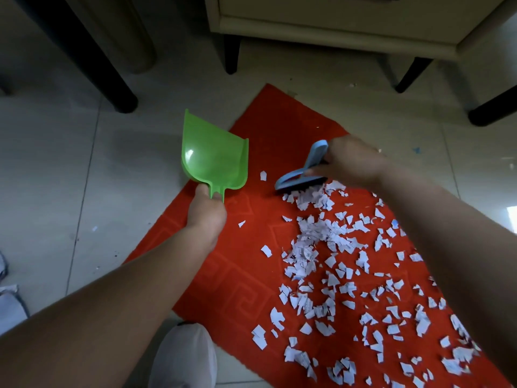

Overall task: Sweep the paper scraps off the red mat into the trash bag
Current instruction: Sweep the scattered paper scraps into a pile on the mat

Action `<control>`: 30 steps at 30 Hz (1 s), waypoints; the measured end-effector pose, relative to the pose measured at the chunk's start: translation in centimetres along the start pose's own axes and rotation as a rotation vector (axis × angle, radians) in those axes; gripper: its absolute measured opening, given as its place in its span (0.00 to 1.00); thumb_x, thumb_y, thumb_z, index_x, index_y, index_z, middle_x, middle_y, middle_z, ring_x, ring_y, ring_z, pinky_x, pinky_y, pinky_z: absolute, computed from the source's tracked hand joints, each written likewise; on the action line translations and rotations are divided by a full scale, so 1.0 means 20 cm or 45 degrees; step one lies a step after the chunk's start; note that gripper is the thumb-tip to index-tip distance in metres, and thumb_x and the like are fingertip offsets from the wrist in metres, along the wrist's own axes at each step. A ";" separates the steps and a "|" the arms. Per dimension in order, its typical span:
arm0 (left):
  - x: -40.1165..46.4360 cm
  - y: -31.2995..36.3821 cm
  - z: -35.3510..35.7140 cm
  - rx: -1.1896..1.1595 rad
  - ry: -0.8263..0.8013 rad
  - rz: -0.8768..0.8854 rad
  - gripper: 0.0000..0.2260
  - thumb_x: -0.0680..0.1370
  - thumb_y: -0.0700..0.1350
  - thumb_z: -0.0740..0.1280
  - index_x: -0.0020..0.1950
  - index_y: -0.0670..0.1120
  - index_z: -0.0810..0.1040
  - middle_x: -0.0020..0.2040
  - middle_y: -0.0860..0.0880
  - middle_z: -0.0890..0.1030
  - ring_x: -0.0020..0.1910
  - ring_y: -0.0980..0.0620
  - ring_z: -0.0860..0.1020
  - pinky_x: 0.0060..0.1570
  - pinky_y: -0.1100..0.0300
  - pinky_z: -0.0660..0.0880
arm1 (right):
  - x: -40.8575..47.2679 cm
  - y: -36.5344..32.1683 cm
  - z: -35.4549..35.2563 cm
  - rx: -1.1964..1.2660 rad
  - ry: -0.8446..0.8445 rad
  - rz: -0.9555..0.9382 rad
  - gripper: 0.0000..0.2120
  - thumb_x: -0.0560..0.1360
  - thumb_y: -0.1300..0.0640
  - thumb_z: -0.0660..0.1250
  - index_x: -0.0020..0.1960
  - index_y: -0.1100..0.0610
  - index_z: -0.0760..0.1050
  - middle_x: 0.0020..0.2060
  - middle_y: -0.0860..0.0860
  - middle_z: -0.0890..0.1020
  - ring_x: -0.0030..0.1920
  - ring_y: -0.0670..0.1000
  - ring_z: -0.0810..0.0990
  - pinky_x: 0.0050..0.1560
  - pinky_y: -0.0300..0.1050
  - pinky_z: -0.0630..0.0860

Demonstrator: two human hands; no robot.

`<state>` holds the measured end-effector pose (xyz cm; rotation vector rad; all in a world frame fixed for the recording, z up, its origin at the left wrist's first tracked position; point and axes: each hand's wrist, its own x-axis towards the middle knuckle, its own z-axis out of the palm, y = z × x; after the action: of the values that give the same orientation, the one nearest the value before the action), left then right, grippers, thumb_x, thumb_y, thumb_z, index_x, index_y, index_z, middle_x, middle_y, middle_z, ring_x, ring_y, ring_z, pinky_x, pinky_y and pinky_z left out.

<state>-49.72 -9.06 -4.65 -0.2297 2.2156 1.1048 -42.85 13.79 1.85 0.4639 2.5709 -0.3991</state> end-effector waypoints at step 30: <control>-0.05 -0.02 -0.05 0.007 0.001 0.000 0.12 0.83 0.42 0.53 0.65 0.46 0.68 0.52 0.48 0.72 0.50 0.49 0.71 0.49 0.57 0.65 | 0.10 -0.21 0.09 0.024 0.070 -0.186 0.11 0.76 0.51 0.66 0.56 0.53 0.80 0.52 0.53 0.82 0.51 0.54 0.80 0.53 0.54 0.76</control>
<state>-49.27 -10.24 -3.94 -0.2274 2.2195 1.0985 -45.44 9.89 0.09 0.2982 2.6655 -0.4684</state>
